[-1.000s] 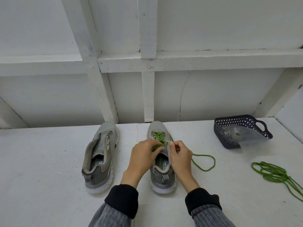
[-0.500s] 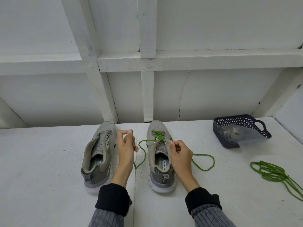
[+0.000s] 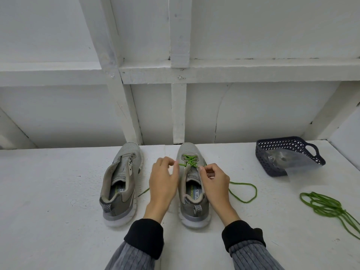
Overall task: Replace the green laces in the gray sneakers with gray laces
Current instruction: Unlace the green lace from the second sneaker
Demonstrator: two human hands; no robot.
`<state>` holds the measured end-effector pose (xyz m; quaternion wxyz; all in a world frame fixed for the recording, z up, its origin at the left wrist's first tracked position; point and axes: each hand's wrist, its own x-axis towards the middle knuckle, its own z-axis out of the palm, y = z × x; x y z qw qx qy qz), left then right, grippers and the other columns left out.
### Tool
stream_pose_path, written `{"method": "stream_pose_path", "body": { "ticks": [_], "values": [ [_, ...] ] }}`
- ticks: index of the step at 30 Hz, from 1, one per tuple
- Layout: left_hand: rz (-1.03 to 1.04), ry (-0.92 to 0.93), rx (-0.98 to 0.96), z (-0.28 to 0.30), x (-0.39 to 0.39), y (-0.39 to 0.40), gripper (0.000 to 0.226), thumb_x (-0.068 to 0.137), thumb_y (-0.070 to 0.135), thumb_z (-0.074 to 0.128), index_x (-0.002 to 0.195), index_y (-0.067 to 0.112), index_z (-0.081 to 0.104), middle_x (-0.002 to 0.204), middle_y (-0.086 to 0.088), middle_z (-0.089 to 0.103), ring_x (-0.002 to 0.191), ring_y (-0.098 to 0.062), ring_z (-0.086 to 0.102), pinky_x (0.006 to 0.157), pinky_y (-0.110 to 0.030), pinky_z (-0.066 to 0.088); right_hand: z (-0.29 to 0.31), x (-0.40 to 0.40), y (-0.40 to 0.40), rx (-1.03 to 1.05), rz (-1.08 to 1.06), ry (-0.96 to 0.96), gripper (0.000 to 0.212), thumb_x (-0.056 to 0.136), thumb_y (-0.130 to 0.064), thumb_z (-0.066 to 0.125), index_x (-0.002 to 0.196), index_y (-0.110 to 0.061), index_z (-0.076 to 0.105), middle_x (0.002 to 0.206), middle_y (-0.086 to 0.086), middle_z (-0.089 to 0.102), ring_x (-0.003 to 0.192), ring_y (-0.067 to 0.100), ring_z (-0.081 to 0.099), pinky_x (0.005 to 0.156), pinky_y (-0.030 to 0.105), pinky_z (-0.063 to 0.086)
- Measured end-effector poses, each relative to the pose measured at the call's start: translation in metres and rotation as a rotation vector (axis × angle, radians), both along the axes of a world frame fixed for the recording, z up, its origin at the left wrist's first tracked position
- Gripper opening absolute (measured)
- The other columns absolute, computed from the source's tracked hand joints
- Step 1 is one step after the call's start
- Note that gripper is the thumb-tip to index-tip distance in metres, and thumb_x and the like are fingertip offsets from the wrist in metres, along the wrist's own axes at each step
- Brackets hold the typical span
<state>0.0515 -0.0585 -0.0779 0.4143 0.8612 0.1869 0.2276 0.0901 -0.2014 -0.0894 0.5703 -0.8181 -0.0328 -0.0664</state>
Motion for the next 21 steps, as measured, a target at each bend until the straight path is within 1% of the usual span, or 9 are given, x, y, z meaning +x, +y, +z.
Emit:
{"method": "stream_pose_path", "body": {
  "ticks": [2,4,7,9,11,16,17,19,21],
  "values": [
    [-0.078,0.102,0.014,0.011,0.007,-0.008,0.017,0.092,0.043,0.059,0.090,0.026,0.062,0.092,0.012,0.060,0.088,-0.008,0.057,0.072,-0.031,0.045,0.001,0.005,0.002,-0.059,0.023,0.010,0.012,0.090,-0.027,0.065,0.082,-0.018,0.062,0.075,-0.006,0.062,0.068,0.001,0.056,0.058,0.009,0.041],
    [-0.115,0.201,0.107,0.011,0.013,-0.014,0.018,0.089,0.042,0.063,0.096,0.026,0.063,0.095,0.010,0.062,0.088,-0.010,0.058,0.071,-0.032,0.046,0.001,0.010,0.004,-0.137,0.038,-0.012,0.012,0.090,-0.028,0.064,0.082,-0.020,0.062,0.077,-0.005,0.062,0.071,0.005,0.056,0.059,0.012,0.039],
    [-0.072,0.151,0.094,0.004,0.016,-0.017,0.012,0.091,0.033,0.063,0.095,0.021,0.065,0.093,0.005,0.066,0.086,-0.017,0.062,0.073,-0.036,0.051,0.001,0.013,0.005,-0.207,0.020,-0.042,0.016,0.091,-0.026,0.063,0.077,-0.019,0.060,0.075,-0.001,0.061,0.070,0.012,0.056,0.059,0.019,0.041],
    [-0.032,0.093,0.049,0.001,0.013,-0.015,0.011,0.092,0.029,0.064,0.090,0.019,0.067,0.086,0.005,0.068,0.082,-0.017,0.063,0.073,-0.039,0.053,0.003,0.015,0.003,-0.250,-0.006,-0.040,0.019,0.091,-0.026,0.062,0.076,-0.015,0.061,0.073,0.000,0.061,0.070,0.015,0.058,0.061,0.029,0.048],
    [0.019,0.065,-0.032,-0.001,0.010,-0.010,0.011,0.091,0.028,0.066,0.087,0.018,0.069,0.081,0.006,0.069,0.080,-0.016,0.064,0.073,-0.038,0.053,0.004,0.017,-0.001,-0.265,-0.039,-0.024,0.021,0.091,-0.025,0.062,0.075,-0.011,0.062,0.070,0.001,0.062,0.068,0.018,0.059,0.061,0.032,0.048],
    [0.082,0.054,-0.181,-0.004,0.008,-0.004,0.012,0.089,0.028,0.069,0.088,0.016,0.073,0.078,0.009,0.070,0.078,-0.009,0.065,0.074,-0.030,0.053,0.008,0.017,-0.004,-0.228,-0.107,0.033,0.021,0.091,-0.023,0.065,0.075,-0.009,0.066,0.065,-0.001,0.062,0.064,0.016,0.057,0.054,0.019,0.037],
    [0.087,0.056,-0.201,-0.004,0.007,-0.005,0.013,0.088,0.028,0.070,0.088,0.016,0.074,0.078,0.008,0.070,0.077,-0.006,0.064,0.072,-0.025,0.052,0.009,0.016,-0.004,-0.226,-0.104,0.038,0.021,0.091,-0.023,0.064,0.075,-0.009,0.065,0.065,0.000,0.062,0.063,0.015,0.057,0.053,0.016,0.036],
    [0.092,0.056,-0.264,-0.005,0.007,-0.006,0.014,0.088,0.028,0.071,0.089,0.015,0.076,0.078,0.009,0.070,0.076,0.000,0.062,0.065,-0.009,0.044,0.010,0.016,-0.005,-0.243,-0.060,0.021,0.019,0.091,-0.022,0.064,0.076,-0.010,0.064,0.068,0.000,0.063,0.066,0.016,0.059,0.055,0.019,0.041],
    [0.081,0.044,-0.346,-0.006,0.005,-0.007,0.012,0.088,0.026,0.071,0.089,0.015,0.077,0.079,0.009,0.071,0.077,0.003,0.063,0.064,-0.004,0.043,0.014,0.017,-0.004,-0.283,0.033,-0.040,0.010,0.090,-0.022,0.064,0.086,-0.013,0.064,0.077,-0.002,0.063,0.076,0.016,0.059,0.066,0.025,0.048]
  ]
}}
